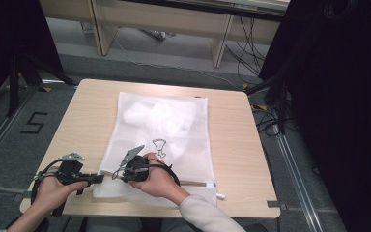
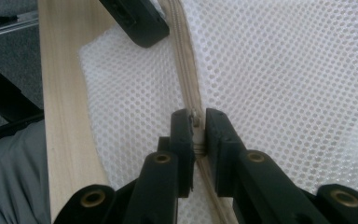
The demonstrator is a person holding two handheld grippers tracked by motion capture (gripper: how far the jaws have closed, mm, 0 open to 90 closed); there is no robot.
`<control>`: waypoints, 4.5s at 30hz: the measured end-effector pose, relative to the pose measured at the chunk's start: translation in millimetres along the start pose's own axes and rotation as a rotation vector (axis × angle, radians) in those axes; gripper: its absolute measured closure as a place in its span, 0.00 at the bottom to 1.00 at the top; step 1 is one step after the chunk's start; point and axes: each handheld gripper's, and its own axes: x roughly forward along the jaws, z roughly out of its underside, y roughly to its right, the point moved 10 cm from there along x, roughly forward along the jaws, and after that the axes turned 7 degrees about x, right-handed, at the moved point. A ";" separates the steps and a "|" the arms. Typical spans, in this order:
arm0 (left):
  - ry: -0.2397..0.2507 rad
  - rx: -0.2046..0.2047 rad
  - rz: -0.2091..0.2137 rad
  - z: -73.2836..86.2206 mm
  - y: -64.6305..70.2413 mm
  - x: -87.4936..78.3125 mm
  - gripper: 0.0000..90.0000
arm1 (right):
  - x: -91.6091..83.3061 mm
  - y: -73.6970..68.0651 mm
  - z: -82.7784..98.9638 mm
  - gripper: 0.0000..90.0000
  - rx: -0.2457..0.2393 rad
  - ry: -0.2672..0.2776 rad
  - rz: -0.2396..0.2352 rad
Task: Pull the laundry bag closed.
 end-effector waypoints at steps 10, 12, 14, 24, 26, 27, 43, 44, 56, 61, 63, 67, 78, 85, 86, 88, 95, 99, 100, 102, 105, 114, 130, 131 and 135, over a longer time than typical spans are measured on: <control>-0.001 -0.003 0.002 0.2 -0.2 0.3 0.94 | -2.3 3.4 5.4 0.92 0.016 0.007 0.002; -0.001 -0.005 -0.001 0.2 -0.5 0.2 0.94 | -3.3 3.9 6.1 0.92 0.018 0.003 0.008; -0.003 -0.003 0.003 0.2 0.1 0.1 0.94 | -4.0 4.8 5.9 0.92 0.013 0.006 0.004; -0.004 -0.004 -0.002 0.6 -1.2 0.1 0.94 | -5.6 7.1 10.9 0.92 0.021 -0.004 0.009; -0.003 -0.001 -0.007 0.5 -1.4 0.0 0.94 | -6.3 6.6 11.7 0.92 0.027 -0.009 0.009; -0.006 -0.002 -0.002 0.9 -1.5 -0.3 0.94 | -6.4 6.4 11.8 0.92 0.025 -0.011 0.009; -0.035 0.023 -0.006 3.8 -4.6 -2.2 0.94 | -7.5 9.0 14.6 0.92 0.016 -0.004 0.006; -0.014 0.000 -0.007 1.8 -3.0 -0.6 0.94 | -8.0 9.2 14.6 0.92 0.016 -0.004 0.007; -0.012 -0.003 -0.007 1.7 -3.0 -0.5 0.94 | -9.8 10.9 16.1 0.92 0.012 -0.008 0.008; -0.029 0.018 -0.012 3.3 -4.7 -1.6 0.94 | -10.3 12.3 18.9 0.92 0.018 -0.009 0.009; -0.010 -0.002 -0.012 1.6 -3.4 -0.4 0.94 | -11.6 13.1 19.6 0.92 0.018 -0.014 0.009; -0.040 0.030 -0.010 4.5 -5.9 -2.5 0.94 | -12.3 13.1 20.4 0.92 0.021 -0.015 0.007; -0.015 -0.001 -0.013 2.2 -3.7 -0.1 0.94 | -14.0 14.1 22.1 0.92 0.014 -0.016 0.009; 0.006 -0.005 -0.020 0.9 -3.9 1.3 0.94 | -15.5 14.6 24.0 0.92 0.013 -0.021 0.008; 0.002 -0.001 -0.018 1.3 -4.1 0.9 0.94 | -15.7 15.0 24.4 0.92 0.011 -0.023 0.011; 0.008 -0.005 -0.015 0.7 -3.3 1.4 0.94 | -15.8 15.2 24.5 0.92 0.013 -0.018 0.009; 0.011 -0.009 -0.016 0.5 -3.0 1.9 0.94 | -16.8 14.5 25.3 0.92 0.014 -0.023 0.006; 0.010 -0.010 -0.016 0.8 -2.9 2.0 0.94 | -16.8 14.2 25.7 0.92 0.014 -0.025 0.007; 0.009 -0.010 -0.016 0.8 -3.0 2.0 0.94 | -16.6 14.5 25.5 0.92 0.010 -0.024 0.007; 0.010 -0.011 -0.015 0.8 -2.8 2.1 0.94 | -16.8 14.3 25.7 0.92 0.015 -0.023 0.005; -0.047 0.024 -0.010 5.7 -6.2 -1.8 0.94 | -16.2 15.9 27.1 0.92 0.010 -0.031 0.015; -0.044 0.017 -0.006 5.6 -5.4 -1.2 0.94 | -18.3 17.8 30.2 0.92 0.014 -0.036 0.011; -0.042 0.017 -0.015 5.6 -6.4 -1.1 0.94 | -24.9 23.0 38.7 0.92 0.020 -0.046 0.020; -0.043 0.017 -0.015 5.6 -6.3 -1.1 0.94 | -24.9 22.8 38.8 0.92 0.019 -0.046 0.019; -0.041 0.014 -0.017 5.6 -6.6 -1.2 0.94 | -26.0 23.6 40.0 0.92 0.018 -0.051 0.024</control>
